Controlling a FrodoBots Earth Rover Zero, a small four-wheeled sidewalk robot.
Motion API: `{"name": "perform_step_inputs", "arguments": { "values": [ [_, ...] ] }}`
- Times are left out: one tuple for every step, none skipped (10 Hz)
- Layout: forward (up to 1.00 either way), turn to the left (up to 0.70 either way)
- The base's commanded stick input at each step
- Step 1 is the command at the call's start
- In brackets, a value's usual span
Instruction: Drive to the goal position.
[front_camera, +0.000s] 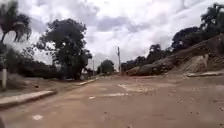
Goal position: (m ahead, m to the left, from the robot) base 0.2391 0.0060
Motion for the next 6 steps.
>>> {"name": "perform_step_inputs", "arguments": {
  "values": [
    [0.85, 0.0],
    [0.85, 0.0],
    [0.85, 0.0],
    [0.85, 0.0],
    [0.85, 0.0],
    [0.85, 0.0]
  ]
}}
